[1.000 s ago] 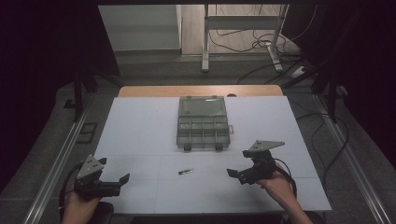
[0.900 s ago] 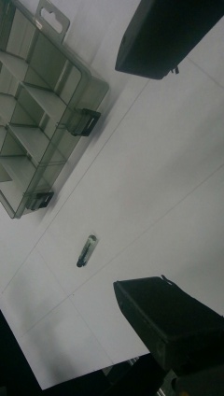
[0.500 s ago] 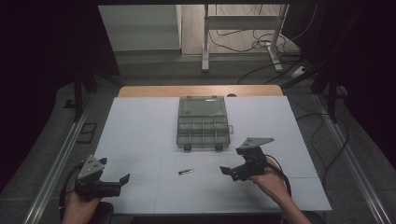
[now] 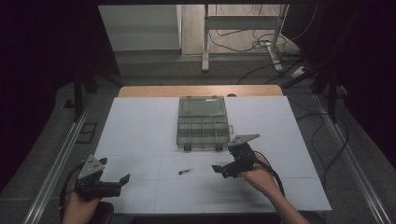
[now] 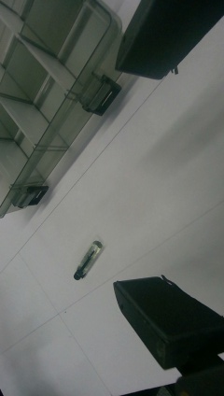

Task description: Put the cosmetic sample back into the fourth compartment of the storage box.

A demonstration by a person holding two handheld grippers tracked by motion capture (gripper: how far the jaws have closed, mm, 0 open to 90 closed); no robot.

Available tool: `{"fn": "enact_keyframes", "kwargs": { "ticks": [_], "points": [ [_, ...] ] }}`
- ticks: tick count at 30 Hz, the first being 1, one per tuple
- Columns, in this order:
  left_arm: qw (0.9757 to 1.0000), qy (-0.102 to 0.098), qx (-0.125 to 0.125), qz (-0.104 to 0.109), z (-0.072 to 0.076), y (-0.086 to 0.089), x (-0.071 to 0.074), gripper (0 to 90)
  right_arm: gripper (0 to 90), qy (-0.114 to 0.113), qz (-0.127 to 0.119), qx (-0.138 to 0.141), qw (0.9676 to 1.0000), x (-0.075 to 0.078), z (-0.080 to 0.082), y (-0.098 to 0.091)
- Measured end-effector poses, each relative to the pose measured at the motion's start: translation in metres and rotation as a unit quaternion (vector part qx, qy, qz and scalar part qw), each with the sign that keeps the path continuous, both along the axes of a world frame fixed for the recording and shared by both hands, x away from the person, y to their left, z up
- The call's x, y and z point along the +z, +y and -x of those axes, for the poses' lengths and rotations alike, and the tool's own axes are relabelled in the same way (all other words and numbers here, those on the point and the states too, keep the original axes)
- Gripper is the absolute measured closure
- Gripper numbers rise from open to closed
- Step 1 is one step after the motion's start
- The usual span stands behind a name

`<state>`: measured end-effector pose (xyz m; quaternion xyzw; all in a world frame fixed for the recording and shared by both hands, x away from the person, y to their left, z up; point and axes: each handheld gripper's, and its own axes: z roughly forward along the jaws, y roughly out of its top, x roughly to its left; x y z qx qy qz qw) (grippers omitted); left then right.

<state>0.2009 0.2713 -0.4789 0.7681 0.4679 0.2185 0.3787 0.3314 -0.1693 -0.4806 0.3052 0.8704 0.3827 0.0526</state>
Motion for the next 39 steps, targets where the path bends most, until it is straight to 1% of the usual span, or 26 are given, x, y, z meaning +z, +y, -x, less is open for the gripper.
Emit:
{"fn": "enact_keyframes", "kwargs": {
  "ticks": [9, 11, 13, 15, 18, 19, 20, 21, 22, 25, 26, 27, 30, 32, 35, 39],
  "points": [
    [1.0000, 0.001, -0.001, -0.001, 0.000, 0.000, 0.000, 0.0, 0.0, 0.007, 0.010, 0.009, 0.9999, -0.005, -0.007, 0.016],
    [1.0000, 0.001, -0.002, -0.001, 0.000, 0.000, 0.000, 0.0, 0.0, 0.010, 0.017, 0.015, 0.9997, -0.007, -0.008, 0.022],
    [1.0000, 0.000, -0.002, -0.001, 0.000, 0.000, 0.000, 0.0, 0.0, 0.010, 0.021, 0.017, 0.9996, -0.007, -0.009, 0.024],
    [1.0000, 0.000, -0.002, -0.002, 0.000, -0.001, 0.000, 0.0, 0.0, 0.022, 0.027, 0.022, 0.9991, -0.010, -0.012, 0.030],
    [1.0000, 0.000, -0.003, -0.002, 0.000, -0.001, 0.000, 0.0, 0.0, 0.037, 0.027, 0.025, 0.9986, -0.012, -0.015, 0.035],
    [1.0000, 0.000, -0.003, -0.002, 0.000, -0.001, 0.000, 0.0, 0.0, 0.037, 0.027, 0.025, 0.9986, -0.012, -0.015, 0.035],
    [1.0000, 0.000, -0.003, -0.002, 0.000, -0.001, 0.000, 0.0, 0.0, 0.045, 0.028, 0.024, 0.9983, -0.013, -0.017, 0.039],
    [1.0000, 0.000, -0.003, -0.002, 0.000, -0.001, 0.000, 0.0, 0.0, 0.045, 0.028, 0.024, 0.9983, -0.013, -0.017, 0.039],
    [1.0000, 0.000, -0.003, -0.003, 0.000, -0.001, 0.000, 0.0, 0.0, 0.054, 0.030, 0.022, 0.9979, -0.013, -0.018, 0.044],
    [1.0000, 0.000, -0.003, -0.003, 0.000, -0.001, 0.000, 0.0, 0.0, 0.057, 0.035, 0.027, 0.9974, -0.014, -0.019, 0.048],
    [1.0000, 0.000, -0.004, -0.004, 0.000, -0.001, 0.000, 0.0, 0.0, 0.063, 0.038, 0.030, 0.9969, -0.015, -0.019, 0.053],
    [1.0000, 0.000, -0.004, -0.003, 0.000, -0.001, 0.000, 0.0, 0.0, 0.065, 0.042, 0.032, 0.9965, -0.016, -0.019, 0.056],
    [1.0000, 0.000, -0.004, -0.003, 0.000, -0.001, 0.000, 0.0, 0.0, 0.060, 0.058, 0.041, 0.9957, -0.018, -0.019, 0.066],
    [1.0000, 0.000, -0.005, -0.004, 0.000, -0.001, 0.000, 0.0, 0.0, 0.063, 0.068, 0.046, 0.9946, -0.020, -0.019, 0.072],
    [1.0000, 0.000, -0.005, -0.003, 0.000, -0.001, 0.000, 0.0, 4.2, 0.069, 0.076, 0.048, 0.9935, -0.022, -0.018, 0.081],
    [1.0000, -0.001, -0.006, -0.004, 0.000, -0.001, 0.000, 0.0, 10.2, 0.063, 0.085, 0.058, 0.9927, -0.025, -0.017, 0.092]
  ]
}}
